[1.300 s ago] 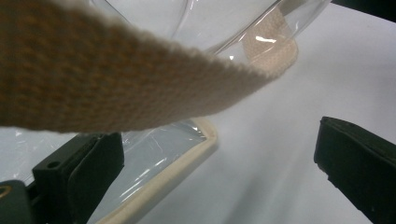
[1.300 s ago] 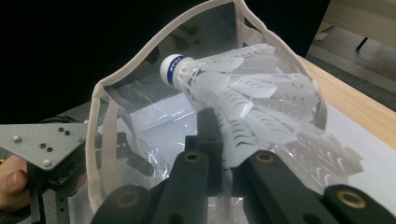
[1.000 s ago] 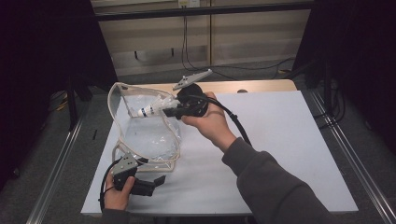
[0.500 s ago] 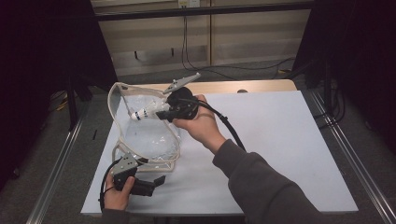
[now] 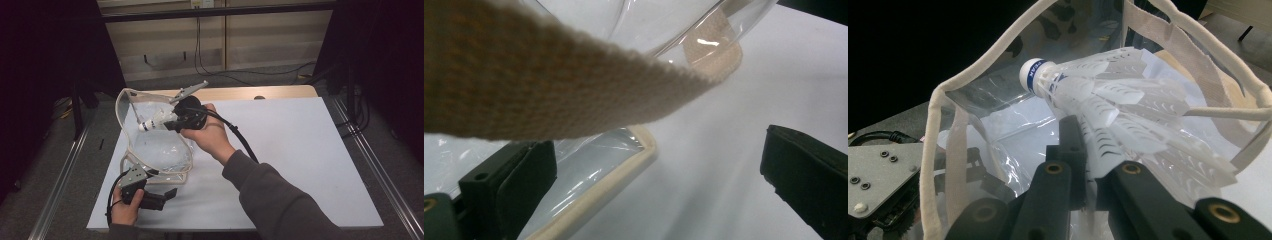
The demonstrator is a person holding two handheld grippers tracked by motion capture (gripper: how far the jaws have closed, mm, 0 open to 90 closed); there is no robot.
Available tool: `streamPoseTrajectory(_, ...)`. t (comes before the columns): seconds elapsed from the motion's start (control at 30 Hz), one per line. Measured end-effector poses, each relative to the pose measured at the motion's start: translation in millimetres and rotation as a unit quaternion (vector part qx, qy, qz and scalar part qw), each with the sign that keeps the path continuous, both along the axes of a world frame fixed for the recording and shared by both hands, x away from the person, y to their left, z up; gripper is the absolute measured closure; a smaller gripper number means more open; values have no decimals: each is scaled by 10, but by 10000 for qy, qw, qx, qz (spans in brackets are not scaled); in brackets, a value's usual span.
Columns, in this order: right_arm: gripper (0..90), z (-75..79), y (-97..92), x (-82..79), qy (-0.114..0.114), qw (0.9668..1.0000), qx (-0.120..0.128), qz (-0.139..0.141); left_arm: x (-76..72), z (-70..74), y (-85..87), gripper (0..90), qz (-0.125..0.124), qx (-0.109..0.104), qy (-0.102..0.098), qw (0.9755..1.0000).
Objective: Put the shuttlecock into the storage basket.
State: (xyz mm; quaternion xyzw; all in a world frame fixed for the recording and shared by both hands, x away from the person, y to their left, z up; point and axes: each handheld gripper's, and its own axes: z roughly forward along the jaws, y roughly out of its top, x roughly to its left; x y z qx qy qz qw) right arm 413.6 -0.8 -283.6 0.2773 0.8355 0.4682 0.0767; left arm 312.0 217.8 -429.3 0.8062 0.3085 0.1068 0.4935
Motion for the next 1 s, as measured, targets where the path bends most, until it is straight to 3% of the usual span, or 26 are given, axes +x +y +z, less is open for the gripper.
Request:
streamPoseTrajectory(0.27, 888, -35, 57, 15, -4, 10000, -56, 13, -2, -4, 1, 16, 1, -28, 7, 10000)
streamPoseTrajectory(1.0, 888, 43, 162, -68, -96, 9997, -154, 185, -6, -1, -2, 15, 10, -11, 12, 10000)
